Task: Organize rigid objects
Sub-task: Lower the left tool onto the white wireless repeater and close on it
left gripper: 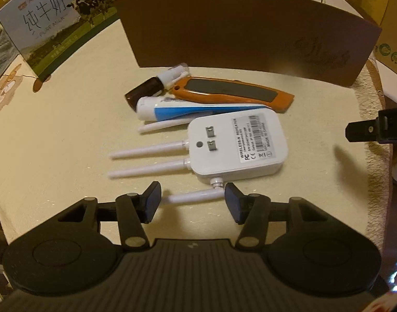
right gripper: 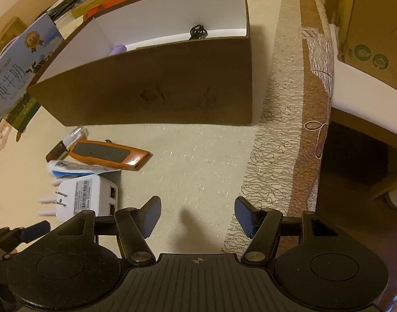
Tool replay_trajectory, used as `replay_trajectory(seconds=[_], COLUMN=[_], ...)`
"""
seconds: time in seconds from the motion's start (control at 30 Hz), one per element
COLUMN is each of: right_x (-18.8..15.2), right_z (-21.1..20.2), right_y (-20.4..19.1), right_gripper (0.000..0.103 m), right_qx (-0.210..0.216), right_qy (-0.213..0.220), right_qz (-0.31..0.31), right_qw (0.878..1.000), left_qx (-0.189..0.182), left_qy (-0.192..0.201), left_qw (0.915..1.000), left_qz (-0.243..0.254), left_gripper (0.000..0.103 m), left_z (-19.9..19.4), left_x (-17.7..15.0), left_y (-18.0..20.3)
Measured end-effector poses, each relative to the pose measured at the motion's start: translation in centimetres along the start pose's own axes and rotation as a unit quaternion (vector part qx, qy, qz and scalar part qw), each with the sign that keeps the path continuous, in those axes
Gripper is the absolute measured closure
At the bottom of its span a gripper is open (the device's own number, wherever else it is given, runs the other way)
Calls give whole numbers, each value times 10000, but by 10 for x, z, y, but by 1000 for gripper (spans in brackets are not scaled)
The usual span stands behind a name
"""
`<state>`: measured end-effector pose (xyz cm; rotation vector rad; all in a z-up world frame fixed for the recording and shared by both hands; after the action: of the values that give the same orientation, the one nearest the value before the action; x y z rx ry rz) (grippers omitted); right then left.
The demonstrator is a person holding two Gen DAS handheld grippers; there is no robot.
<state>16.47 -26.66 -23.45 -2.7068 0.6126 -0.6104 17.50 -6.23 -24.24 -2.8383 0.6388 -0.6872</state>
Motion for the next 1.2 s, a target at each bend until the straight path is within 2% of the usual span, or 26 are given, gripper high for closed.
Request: replay_trajectory(seconds=[0.17,0.43,0.53,0.67,0.8,0.93,1.1,1.2], right_x=[-4,-9,-11,-14,-17,-20,-20,-21], right_z=[2,5,4,3,2,2,1,1], right_y=[-2,-9,-10,-9,-7,-5,-4,-4], right_gripper=[43,43,43,43,43,43,43,43], right_qx=[9,39,52,45,38,30,47,54], right_qy=[-48,-106,-117,-152,-179,-213,-229,-242], right_qz=[-56,-223,-224,-208,-209,-166,-151,-181], right_qw=[10000,9997,9997,9997,9996,9996,9996,9995], left_qx=[175,763,614,245,-309,-557,-665,-373], left_qy=[-90,-467,-448,-291,-135,11,-173,-248], left_qw=[9997,9945,9942,9947,9894,9871,9874,9912], left_qz=[-123,-552,-759,-957,-1414,-1499,-1422,-1244], left_gripper=[51,52,54,54,51,47,44,45], left_z=[-2,6,-1,-21,-41,-46,-27,-15], left_x=[-17,-50,-54,-52,-48,-32,-16,-12], left_y=[-23,-84,-95,-91,-83,-72,-54,-54])
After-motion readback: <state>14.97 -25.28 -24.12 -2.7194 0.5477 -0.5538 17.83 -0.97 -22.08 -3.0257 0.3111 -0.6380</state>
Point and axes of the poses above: each gripper's, at about its wrist camera, not at the fingertips, and z roughly the way its jaws point, y to its right, x to its top, the point moved 4 cm from there along z, roughly the way its jaws point, and after that the axes turned 15 degrees about z, right-handed, at the moved point
